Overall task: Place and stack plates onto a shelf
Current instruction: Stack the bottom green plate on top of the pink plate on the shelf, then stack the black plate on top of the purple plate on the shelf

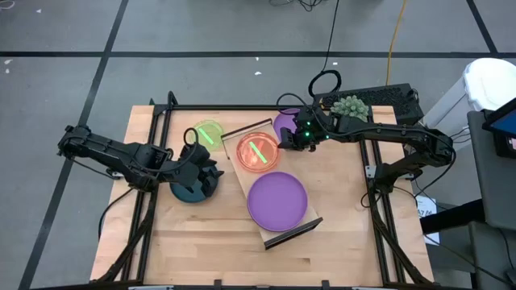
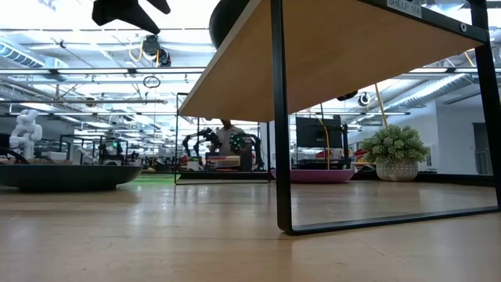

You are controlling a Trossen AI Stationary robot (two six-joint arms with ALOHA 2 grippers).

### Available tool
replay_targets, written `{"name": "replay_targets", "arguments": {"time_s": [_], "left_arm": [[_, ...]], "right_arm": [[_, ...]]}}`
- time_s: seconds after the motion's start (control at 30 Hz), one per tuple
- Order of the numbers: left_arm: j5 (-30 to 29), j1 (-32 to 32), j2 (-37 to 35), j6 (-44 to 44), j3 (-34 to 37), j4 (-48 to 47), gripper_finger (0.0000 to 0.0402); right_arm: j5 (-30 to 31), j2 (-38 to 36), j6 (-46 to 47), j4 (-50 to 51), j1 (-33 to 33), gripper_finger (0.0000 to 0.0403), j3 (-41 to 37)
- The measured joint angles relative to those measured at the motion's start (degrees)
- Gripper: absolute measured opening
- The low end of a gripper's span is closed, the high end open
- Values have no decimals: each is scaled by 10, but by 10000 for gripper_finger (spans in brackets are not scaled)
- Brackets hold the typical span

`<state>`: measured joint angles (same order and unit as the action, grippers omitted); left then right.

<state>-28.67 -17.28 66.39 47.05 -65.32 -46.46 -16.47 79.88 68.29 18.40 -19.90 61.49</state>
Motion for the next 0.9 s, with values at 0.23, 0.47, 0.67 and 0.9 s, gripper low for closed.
{"name": "replay_targets", "arguments": {"time_s": [0.23,0.47,0.67,0.9], "left_arm": [[0,0,0,8,0,0,225],[0,0,0,58,0,-5,225],[23,12,0,165,0,-96,225],[135,85,0,193,0,-203,225]], "right_arm": [[4,0,4,-1,0,84,0],[13,-8,3,-5,0,86,0],[14,-20,2,-6,0,86,1],[14,-36,-10,1,0,86,0]]}}
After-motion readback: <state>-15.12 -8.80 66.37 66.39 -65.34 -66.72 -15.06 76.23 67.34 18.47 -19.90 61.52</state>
